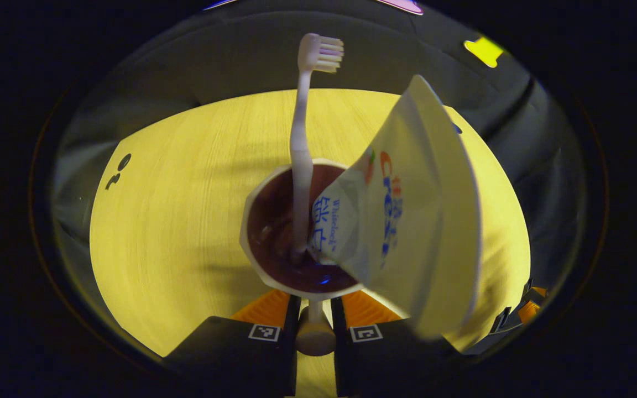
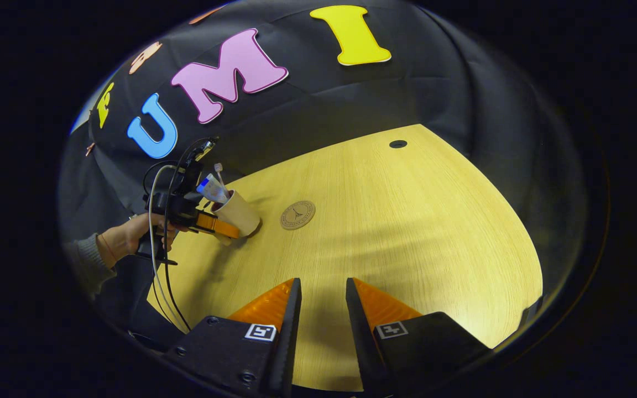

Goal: Put the toothbrush and toothpaste on the desktop into the cup, then pick up the cup and place it on the coaster on the desktop.

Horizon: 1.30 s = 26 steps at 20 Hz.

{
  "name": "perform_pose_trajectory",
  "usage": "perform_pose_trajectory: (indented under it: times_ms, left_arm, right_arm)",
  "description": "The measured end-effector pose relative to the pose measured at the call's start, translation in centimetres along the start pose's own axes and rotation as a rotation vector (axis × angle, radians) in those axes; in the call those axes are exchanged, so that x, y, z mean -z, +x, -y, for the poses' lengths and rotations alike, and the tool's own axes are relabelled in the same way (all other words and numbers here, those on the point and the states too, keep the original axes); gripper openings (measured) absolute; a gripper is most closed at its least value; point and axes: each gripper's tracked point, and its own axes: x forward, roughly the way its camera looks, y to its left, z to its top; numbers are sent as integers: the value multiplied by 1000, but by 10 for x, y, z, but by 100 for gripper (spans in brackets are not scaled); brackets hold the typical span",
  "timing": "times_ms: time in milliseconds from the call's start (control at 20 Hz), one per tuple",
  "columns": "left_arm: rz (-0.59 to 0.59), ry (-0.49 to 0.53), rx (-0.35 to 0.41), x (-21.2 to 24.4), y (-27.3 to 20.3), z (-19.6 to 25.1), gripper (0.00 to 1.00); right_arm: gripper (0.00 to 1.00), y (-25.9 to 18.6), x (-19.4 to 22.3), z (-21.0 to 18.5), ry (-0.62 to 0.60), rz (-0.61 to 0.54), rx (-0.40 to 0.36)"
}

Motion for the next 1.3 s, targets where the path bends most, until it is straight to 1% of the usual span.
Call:
perform_pose_trajectory:
  times_ms: [50,100,150,200,250,300,350,400,450,500,550,600,650,700,750,800,850,900,950,1000,1050,1100,1200,1250,1300]
  left_arm:
    - [0,12,2,-1,2,6,36]
    - [-1,26,7,-3,3,13,31]
    - [-1,36,15,-4,4,21,32]
    - [1,44,23,-8,5,29,31]
    - [3,52,30,-11,5,37,31]
    - [6,60,35,-15,7,44,31]
    - [8,71,40,-17,7,51,32]
    - [10,80,44,-21,9,59,32]
    - [11,92,46,-24,10,65,31]
    - [11,103,47,-27,12,70,32]
    - [8,112,50,-29,14,76,31]
    - [8,119,52,-31,16,82,36]
    - [5,125,54,-31,18,87,36]
    - [2,132,56,-32,21,91,31]
    - [1,139,58,-33,22,96,31]
    - [-3,145,58,-34,25,99,32]
    - [-6,151,57,-34,27,103,31]
    - [-11,157,56,-35,30,105,32]
    - [-13,161,52,-35,32,106,32]
    - [-17,164,50,-36,34,107,31]
    - [-16,166,51,-36,35,109,31]
    - [-16,168,51,-37,35,110,31]
    - [-18,172,47,-39,39,112,32]
    - [-15,174,50,-39,37,112,31]
    - [-22,172,53,-38,38,112,36]
  right_arm:
    - [50,-2,0,2,5,3,3]
    - [50,-4,-1,4,8,5,9]
    - [50,-6,-1,7,12,10,13]
    - [40,-5,-1,11,17,12,18]
    - [50,-7,-1,15,23,13,23]
    - [40,-7,0,20,31,12,29]
    - [50,-10,0,24,36,12,34]
    - [40,-11,2,28,39,11,41]
    - [50,-13,3,32,42,9,45]
    - [50,-14,3,35,47,10,49]
    - [40,-16,3,38,53,12,52]
    - [40,-17,3,41,58,15,56]
    - [40,-19,3,44,64,16,62]
    - [50,-20,3,47,69,18,66]
    - [50,-22,3,49,73,19,71]
    - [40,-23,4,52,76,19,75]
    - [50,-24,5,55,81,18,78]
    - [40,-24,6,57,86,16,81]
    - [40,-25,7,59,90,15,82]
    - [50,-24,6,61,93,14,84]
    - [50,-24,5,62,96,16,84]
    - [40,-23,4,62,96,17,83]
    - [40,-24,5,64,93,16,87]
    - [50,-23,6,65,95,13,87]
    - [40,-22,7,66,99,9,88]
